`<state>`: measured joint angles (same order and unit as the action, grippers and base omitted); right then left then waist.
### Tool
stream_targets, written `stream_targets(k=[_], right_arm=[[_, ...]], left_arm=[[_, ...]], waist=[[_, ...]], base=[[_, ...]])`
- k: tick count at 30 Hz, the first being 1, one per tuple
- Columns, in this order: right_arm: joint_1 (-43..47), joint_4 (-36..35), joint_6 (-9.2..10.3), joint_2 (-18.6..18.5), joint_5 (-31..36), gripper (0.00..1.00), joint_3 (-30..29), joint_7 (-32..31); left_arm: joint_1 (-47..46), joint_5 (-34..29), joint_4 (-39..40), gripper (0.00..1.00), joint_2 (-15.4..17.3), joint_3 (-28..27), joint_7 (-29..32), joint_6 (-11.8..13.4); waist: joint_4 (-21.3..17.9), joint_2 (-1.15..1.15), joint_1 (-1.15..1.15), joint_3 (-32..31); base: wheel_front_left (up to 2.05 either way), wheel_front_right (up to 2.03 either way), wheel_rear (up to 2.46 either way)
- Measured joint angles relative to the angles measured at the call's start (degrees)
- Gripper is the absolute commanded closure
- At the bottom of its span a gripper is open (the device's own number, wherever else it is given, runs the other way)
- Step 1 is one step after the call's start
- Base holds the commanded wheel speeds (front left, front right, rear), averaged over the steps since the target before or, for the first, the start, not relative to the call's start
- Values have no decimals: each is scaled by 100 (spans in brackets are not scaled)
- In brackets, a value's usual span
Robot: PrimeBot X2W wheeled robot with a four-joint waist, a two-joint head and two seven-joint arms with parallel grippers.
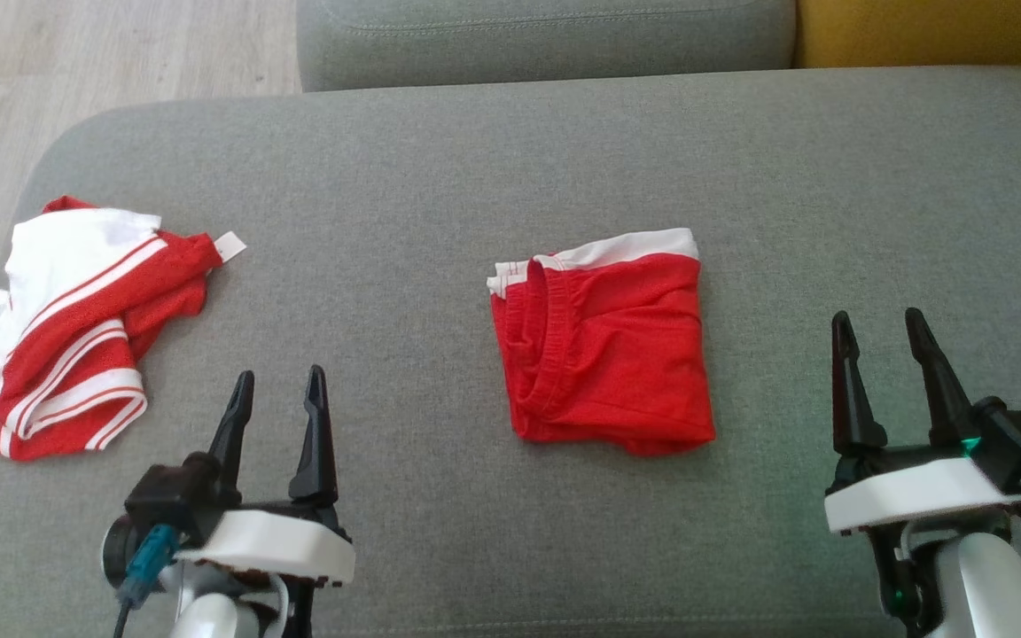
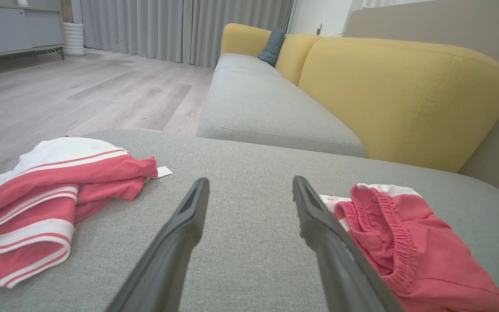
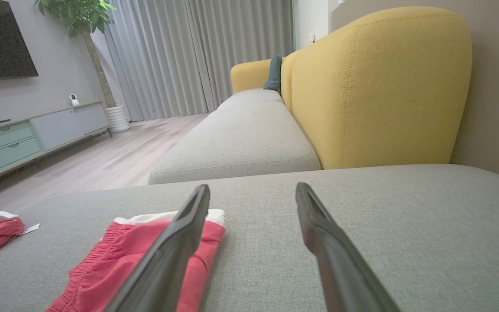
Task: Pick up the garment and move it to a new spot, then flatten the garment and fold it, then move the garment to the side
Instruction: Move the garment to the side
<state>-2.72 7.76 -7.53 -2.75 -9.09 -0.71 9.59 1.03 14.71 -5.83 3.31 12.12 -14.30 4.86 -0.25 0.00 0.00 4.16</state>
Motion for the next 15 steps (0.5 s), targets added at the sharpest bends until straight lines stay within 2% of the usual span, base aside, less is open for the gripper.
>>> stream_targets(k=[15], right_arm=[[-1, 24, -1, 2, 51, 0, -19, -57]], left_arm=[[1, 0, -80, 0, -9, 21, 0, -34]], waist=[[32, 0, 0, -49]], base=[[0, 0, 0]])
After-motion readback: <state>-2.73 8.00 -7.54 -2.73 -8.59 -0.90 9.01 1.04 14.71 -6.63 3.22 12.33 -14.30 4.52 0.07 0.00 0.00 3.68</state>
